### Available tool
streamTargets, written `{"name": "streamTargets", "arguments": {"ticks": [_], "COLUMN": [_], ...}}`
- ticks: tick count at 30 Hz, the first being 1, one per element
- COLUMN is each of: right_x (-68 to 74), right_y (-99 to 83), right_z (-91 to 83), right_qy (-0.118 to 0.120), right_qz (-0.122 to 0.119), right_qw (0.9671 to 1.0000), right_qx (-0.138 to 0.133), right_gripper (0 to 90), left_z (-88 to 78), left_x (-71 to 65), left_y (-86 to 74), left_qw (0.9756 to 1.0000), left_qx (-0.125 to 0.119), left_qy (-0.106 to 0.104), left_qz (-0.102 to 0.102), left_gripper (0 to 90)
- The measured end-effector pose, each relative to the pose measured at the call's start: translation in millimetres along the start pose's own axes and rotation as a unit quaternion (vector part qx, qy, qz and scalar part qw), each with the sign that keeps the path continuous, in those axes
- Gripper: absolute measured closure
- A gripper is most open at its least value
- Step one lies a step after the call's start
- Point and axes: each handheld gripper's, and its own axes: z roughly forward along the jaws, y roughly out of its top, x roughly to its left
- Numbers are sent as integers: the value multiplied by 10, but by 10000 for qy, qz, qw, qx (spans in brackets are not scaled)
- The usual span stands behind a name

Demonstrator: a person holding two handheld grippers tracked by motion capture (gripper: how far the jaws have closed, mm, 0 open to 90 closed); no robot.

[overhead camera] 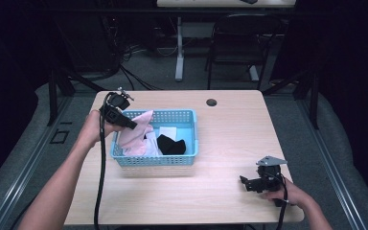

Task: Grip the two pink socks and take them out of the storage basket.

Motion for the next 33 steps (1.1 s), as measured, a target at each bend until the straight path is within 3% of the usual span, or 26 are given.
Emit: {"name": "streamTargets", "arguments": {"ticks": [16,33], "right_x": [0,0], "right_y": [0,0], "right_z": [0,0], "right_qy": [4,6], "right_qz": [2,3], "right_qw": [10000,10000], "right_qx": [-2,-2], "right_gripper": [0,0], "left_z": [-303,-687], "left_x": [108,361], "left_y": [-30,-255], "left_qw": [9998,9977], "left_qx": [-56,-158], "left_qy": [117,425], "left_qz": [-159,-500], "left_gripper": [799,799]}}
